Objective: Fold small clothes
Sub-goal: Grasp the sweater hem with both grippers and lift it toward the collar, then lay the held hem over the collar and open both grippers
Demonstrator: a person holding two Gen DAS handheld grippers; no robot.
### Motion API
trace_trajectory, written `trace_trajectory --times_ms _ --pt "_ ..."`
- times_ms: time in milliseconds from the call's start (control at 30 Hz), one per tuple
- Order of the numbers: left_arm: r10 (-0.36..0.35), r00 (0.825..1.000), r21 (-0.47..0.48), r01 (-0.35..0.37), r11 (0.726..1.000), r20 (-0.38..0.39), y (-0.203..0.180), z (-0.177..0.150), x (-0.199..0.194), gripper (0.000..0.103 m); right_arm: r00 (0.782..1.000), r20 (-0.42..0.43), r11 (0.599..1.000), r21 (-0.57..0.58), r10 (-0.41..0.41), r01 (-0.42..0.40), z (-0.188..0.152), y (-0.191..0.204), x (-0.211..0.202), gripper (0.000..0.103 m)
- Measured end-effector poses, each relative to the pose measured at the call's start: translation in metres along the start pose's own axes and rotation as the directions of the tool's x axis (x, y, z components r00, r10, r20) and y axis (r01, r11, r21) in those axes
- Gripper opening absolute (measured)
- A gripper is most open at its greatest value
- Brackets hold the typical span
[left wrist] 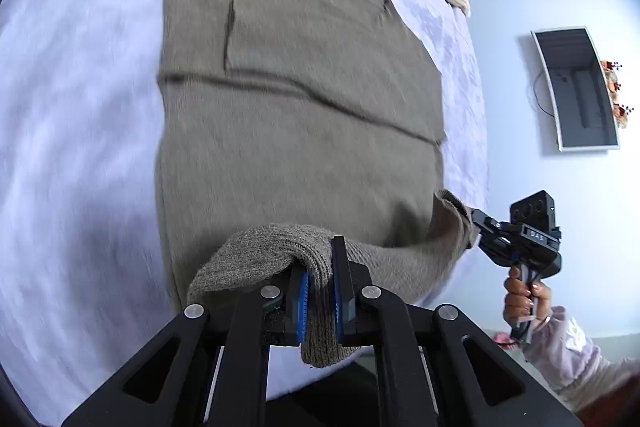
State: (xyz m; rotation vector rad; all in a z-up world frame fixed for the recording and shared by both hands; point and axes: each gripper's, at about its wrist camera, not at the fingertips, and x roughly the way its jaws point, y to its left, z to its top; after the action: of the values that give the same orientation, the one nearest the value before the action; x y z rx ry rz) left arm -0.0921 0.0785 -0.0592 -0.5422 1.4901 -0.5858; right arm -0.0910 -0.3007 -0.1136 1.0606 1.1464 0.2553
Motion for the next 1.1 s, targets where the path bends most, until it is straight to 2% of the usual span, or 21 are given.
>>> trace_trajectory --times_ms 67,167,200,333,467,567,700,833,933,1033,1100 --pt "0.035 0.999 -0.013 -0.035 0.999 0.021 0.005 0.018 -0.001 0.011 0.999 0.027 0.999 0.001 -0.035 0.035 0.011 0.001 0.004 0.007" --pt "0.051 0.998 -0.043 -0.05 0.998 0.027 0.014 0.038 -0.003 0.011 0.996 0.037 0.996 0.021 -0.086 0.085 0.025 0.0 0.018 0.007" --pt "0.056 0.998 -0.049 -0.055 0.997 0.028 0.022 0.053 -0.007 0.011 0.995 0.04 0.995 0.031 -0.094 0.092 0.031 -0.002 0.018 0.007" --pt "0.022 0.997 -0.053 -0.018 0.998 0.068 0.024 0.063 -0.03 0.011 0.996 0.08 0.999 0.009 -0.047 0.046 0.047 0.013 0.02 0.007" --pt "-0.012 0.991 -0.041 0.017 0.999 0.131 0.011 0.093 -0.041 0.011 0.991 0.133 0.999 -0.036 0.014 -0.009 0.064 0.04 0.013 0.007" --pt "-0.005 0.985 -0.022 0.008 1.0 0.172 0.009 0.119 -0.05 0.011 0.985 0.17 0.998 -0.057 0.036 -0.027 0.088 0.054 0.013 0.007" --pt "0.011 0.975 -0.016 -0.007 1.0 0.221 0.004 0.161 -0.042 0.011 0.979 0.204 0.997 -0.077 0.025 -0.01 0.127 0.067 0.024 0.007" --pt "0.077 0.962 0.002 -0.08 0.997 0.263 0.001 0.204 -0.026 0.011 0.972 0.235 0.997 -0.078 0.009 0.01 0.164 0.07 0.041 0.007" --pt "0.165 0.957 -0.02 -0.165 0.986 0.238 0.009 0.231 0.002 0.011 0.972 0.231 0.996 -0.059 -0.045 0.06 0.187 0.059 0.063 0.007" --pt "0.221 0.956 -0.053 -0.215 0.975 0.194 0.021 0.242 0.025 0.013 0.972 0.218 0.994 -0.042 -0.089 0.1 0.197 0.045 0.085 0.008" --pt "0.243 0.95 -0.052 -0.238 0.97 0.197 0.025 0.243 0.031 0.015 0.97 0.22 0.993 -0.025 -0.104 0.112 0.199 0.036 0.093 0.01"
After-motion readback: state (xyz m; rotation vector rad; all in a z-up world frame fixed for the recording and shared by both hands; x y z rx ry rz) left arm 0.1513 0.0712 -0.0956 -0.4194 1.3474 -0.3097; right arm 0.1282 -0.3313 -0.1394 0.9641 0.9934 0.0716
